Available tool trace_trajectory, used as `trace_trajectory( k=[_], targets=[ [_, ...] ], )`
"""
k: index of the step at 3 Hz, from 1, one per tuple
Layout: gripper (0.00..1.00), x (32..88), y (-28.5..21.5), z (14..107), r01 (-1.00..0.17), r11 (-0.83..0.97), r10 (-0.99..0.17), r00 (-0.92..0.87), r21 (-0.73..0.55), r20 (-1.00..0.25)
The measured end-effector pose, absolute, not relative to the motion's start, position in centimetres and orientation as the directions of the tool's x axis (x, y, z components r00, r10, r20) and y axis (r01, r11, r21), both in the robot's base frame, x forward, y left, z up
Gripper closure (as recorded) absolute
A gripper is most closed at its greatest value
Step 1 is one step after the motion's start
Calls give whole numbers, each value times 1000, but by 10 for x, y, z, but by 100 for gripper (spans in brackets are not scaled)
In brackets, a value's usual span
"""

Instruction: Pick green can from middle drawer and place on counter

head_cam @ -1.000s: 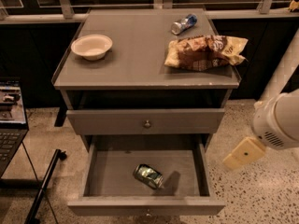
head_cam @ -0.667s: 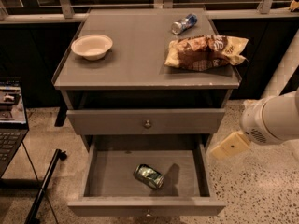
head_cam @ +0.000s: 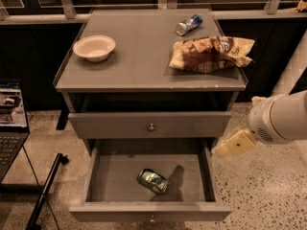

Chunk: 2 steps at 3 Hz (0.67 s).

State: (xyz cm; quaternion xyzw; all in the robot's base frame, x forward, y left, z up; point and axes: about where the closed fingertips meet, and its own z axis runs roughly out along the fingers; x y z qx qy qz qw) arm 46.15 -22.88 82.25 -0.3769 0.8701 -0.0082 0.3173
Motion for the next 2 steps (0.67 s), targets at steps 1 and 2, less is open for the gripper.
trace_trajectory(
  k=[1,2],
  targets=[
    [0,456,-226,803,-634,747,-605,-526,-199,-597],
    [0,449,-216,746,-616,782,-495,-522,-95,-695]
  ],
)
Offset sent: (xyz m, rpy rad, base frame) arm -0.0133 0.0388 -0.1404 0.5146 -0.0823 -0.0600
